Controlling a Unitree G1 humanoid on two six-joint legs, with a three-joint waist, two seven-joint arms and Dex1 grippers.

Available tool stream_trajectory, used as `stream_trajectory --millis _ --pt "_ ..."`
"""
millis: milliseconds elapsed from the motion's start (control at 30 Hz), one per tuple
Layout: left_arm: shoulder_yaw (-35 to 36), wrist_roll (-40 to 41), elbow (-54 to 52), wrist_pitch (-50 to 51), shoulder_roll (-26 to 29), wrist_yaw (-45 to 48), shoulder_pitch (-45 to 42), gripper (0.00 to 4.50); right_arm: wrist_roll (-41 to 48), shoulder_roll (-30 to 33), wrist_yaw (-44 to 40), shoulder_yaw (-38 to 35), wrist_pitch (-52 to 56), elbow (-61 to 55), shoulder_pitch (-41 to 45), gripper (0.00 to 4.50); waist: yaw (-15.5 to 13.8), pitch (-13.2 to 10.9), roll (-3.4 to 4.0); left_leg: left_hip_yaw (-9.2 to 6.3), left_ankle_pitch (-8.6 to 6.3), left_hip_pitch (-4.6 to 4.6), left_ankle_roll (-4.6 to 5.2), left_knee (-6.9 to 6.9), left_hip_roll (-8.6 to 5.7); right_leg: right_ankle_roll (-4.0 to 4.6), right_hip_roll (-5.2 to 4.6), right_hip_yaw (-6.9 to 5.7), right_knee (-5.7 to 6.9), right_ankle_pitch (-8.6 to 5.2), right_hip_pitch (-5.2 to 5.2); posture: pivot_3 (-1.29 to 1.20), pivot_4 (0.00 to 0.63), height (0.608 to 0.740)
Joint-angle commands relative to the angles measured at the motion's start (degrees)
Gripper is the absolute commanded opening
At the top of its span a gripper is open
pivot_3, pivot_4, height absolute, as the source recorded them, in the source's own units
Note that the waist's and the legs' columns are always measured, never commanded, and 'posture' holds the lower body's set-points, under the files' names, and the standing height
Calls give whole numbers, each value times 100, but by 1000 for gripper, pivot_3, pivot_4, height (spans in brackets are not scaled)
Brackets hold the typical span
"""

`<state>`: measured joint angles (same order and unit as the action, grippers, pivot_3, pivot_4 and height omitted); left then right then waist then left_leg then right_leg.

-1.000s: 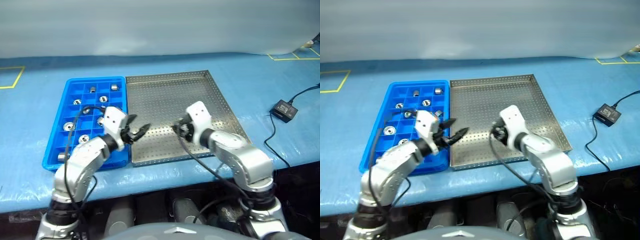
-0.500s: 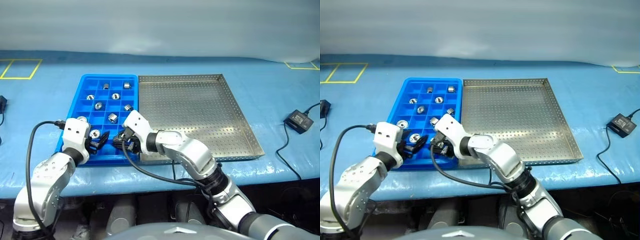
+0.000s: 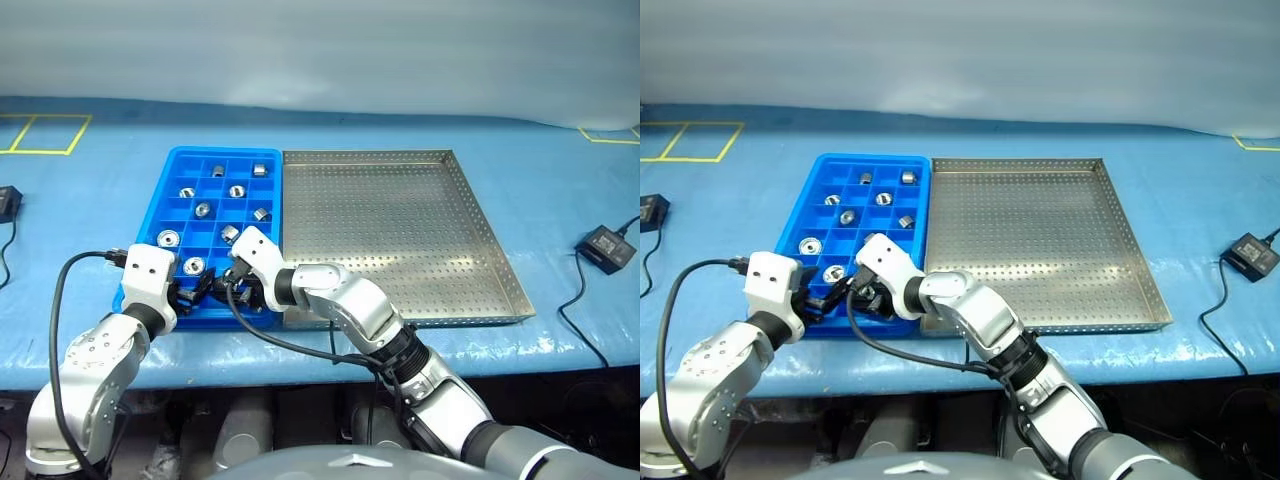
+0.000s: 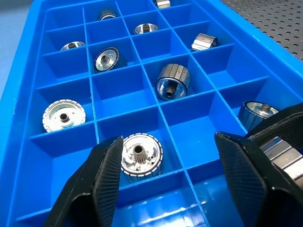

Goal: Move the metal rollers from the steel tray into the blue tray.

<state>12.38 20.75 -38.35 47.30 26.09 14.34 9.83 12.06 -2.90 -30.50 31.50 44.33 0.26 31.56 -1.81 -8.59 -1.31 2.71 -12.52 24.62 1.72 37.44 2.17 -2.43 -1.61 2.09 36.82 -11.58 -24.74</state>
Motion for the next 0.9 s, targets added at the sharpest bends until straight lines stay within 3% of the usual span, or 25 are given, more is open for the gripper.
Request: stream_trajectory --millis 33,67,200,500,633,800,900 --pt "-181 42 -109 -20 -58 48 -137 3362 -254 6 53 69 -494 -290 88 3482 -3 0 1 0 0 0 0 0 0 0 0 -1 0 0 -1 164 150 740" --pt "-224 58 -89 -31 -75 65 -190 3362 -265 37 74 -15 -594 -411 38 3745 -6 0 0 0 0 0 0 0 -1 0 -1 -1 0 0 -1 164 150 740" --pt "-499 105 48 -146 -244 137 -481 3362 -151 275 190 -637 -595 -1043 -180 3745 -21 0 0 0 0 4 0 0 -3 0 -4 -2 -2 0 0 143 150 740" --pt "-1339 -27 713 -1024 -659 561 -1229 3362 -247 1831 153 -1953 -692 -1926 -942 3745 -11 1 -1 3 1 5 2 0 -9 1 2 1 -4 -1 2 77 150 740" --pt "-1457 -24 872 -1383 -612 886 -1235 3362 -146 2470 -165 -2193 -819 -1946 -1322 4483 55 0 2 6 0 4 2 -6 -9 11 6 2 -4 -6 1 58 150 740" --pt "-1275 32 1011 -1561 -636 970 -1198 4471 -165 3148 -627 -2167 -947 -2060 -1710 4500 128 -1 2 8 -1 -4 3 -7 -10 4 16 10 -3 -11 3 40 150 740" --pt "-1141 83 1020 -1463 -686 869 -1176 4471 -96 3249 -705 -2220 -968 -2065 -1791 4500 145 -1 1 6 0 -4 4 0 -8 -15 18 10 -1 -21 5 38 150 740"
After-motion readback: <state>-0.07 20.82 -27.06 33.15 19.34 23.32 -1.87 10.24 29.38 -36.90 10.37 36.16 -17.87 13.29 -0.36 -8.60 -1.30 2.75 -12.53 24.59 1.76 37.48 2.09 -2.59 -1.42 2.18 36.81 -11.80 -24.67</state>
